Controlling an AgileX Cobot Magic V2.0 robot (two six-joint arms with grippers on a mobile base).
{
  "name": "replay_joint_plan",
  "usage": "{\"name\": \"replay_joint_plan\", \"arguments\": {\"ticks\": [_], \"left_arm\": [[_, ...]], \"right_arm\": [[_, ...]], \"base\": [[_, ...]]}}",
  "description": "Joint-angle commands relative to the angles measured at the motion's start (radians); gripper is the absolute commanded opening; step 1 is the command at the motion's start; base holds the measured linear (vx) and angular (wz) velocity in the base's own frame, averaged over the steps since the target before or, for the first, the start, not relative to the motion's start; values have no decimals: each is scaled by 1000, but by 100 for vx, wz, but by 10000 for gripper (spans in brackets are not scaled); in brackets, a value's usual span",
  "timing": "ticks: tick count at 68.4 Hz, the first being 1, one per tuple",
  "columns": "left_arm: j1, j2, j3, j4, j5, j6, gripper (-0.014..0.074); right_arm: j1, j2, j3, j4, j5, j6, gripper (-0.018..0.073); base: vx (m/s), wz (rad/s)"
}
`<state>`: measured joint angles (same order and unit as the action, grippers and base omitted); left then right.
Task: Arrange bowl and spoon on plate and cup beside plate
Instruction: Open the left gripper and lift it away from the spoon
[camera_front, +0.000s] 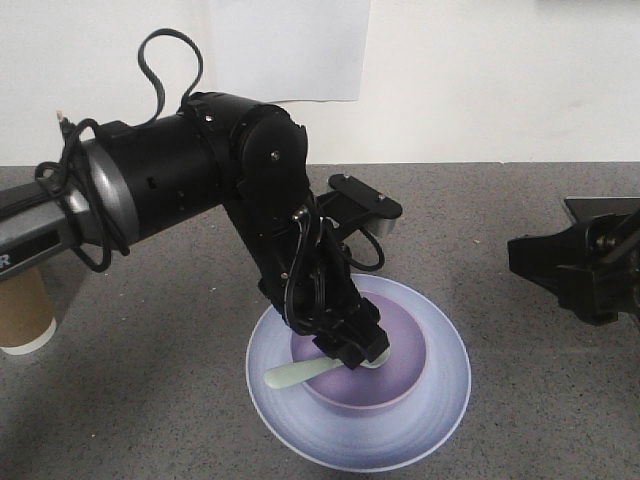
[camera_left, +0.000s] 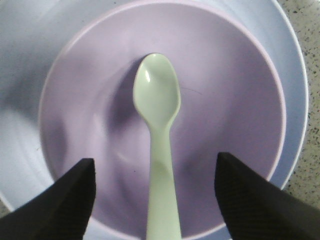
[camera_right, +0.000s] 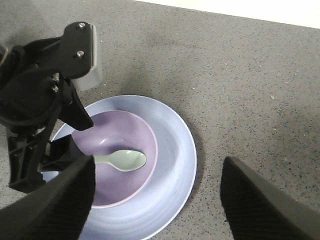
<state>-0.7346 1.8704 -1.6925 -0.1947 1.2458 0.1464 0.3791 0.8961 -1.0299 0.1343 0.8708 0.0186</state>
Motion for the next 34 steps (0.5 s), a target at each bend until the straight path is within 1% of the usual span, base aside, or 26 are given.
{"name": "replay_joint_plan", "arguments": {"ticks": [1,9,15,27,30,34], "left_arm": [[15,-96,-23,19,7,-34,496],[51,-148,-23,77,7,-80,496],[98,-201,-23,124,7,-105,496],[219,-302,-23,217,7,-146,496],[265,-330,-23,243,7,-164,496],[307,-355,-22,269,7,-173,496]], "right_arm": [[-6,-7,-28,1,-65,-10,517],[-6,-7,-28,1,-65,-10,517],[-6,-7,-28,1,-65,-10,517],[-6,-7,-28,1,-65,-10,517],[-6,-7,-28,1,-65,-10,517],[-6,-7,-28,1,-65,-10,517]], "base": [[0,0],[0,0],[0,0],[0,0],[0,0],[0,0]]}}
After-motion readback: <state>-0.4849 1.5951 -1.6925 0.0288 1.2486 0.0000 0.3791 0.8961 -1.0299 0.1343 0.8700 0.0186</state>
